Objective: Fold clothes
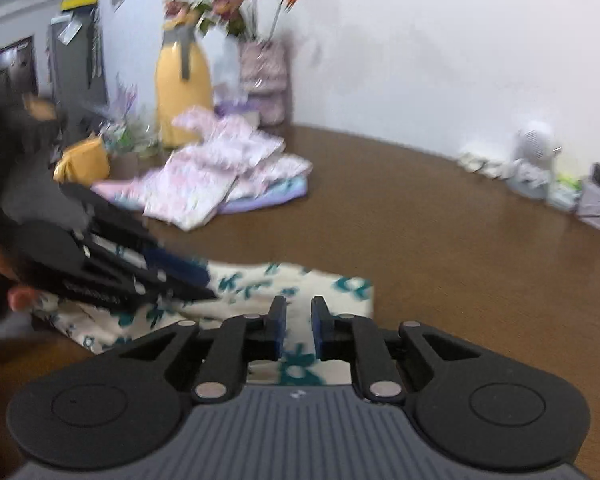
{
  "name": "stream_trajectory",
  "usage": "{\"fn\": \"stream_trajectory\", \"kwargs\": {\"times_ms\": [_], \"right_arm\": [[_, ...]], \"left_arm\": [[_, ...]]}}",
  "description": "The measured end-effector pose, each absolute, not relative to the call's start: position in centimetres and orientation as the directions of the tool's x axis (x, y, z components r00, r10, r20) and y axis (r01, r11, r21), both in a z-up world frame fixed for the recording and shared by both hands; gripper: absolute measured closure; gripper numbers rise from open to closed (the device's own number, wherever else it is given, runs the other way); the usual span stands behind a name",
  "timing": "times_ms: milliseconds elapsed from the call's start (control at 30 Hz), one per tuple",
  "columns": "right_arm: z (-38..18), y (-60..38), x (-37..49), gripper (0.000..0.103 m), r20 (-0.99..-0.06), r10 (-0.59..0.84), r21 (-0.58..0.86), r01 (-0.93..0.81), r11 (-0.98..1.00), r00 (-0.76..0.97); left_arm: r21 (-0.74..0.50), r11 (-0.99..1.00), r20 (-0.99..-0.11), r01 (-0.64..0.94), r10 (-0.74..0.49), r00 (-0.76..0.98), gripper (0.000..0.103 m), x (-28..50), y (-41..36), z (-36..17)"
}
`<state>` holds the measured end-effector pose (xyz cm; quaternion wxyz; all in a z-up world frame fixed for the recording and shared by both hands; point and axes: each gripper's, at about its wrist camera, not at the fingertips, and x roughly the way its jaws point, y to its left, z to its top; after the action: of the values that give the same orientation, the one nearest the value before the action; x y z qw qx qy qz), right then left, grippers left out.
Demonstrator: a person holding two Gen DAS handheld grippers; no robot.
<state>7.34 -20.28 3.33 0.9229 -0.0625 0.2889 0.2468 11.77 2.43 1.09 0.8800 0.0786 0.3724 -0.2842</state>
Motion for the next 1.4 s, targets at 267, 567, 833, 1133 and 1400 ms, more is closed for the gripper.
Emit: {"fn": "stream_trajectory", "kwargs": {"times_ms": [267,567,833,1133,1400], "right_arm": [[1.2,-20.8,6.9,0.091,-0.621,0.401,0.057,-0.471,0.880,0.674],[0.6,-19.8,7.0,0.091,-0.639,0.379,0.032,-0.470,0.882,0.669],[2.9,-23.3,8.4,0.055,-0.612,0.473,0.194,-0.459,0.867,0.634],[-0.5,-27.3,14.1,0.055,-0.616,0.660,0.526,-0.399,0.751,0.431],[-3.7,-28.6,16.3,0.071,-0.500,0.800,0.733,-0.331,0.595,0.332]], "left_arm": [[-0.074,0.834,-0.664,0.546,-0.450,0.597,0.084,10.9,2.9,1.9],[0.075,0.700,-0.658,0.710,-0.500,0.563,0.052,4.9,-1.0,3.8],[0.201,0.682,-0.731,0.703,-0.373,0.571,0.053,5.9,-2.4,0.7],[0.129,0.693,-0.739,0.709,-0.409,0.535,0.055,6.8,-1.3,0.3],[0.110,0.688,-0.739,0.718,-0.426,0.522,0.055,6.8,-0.8,0.2]]}}
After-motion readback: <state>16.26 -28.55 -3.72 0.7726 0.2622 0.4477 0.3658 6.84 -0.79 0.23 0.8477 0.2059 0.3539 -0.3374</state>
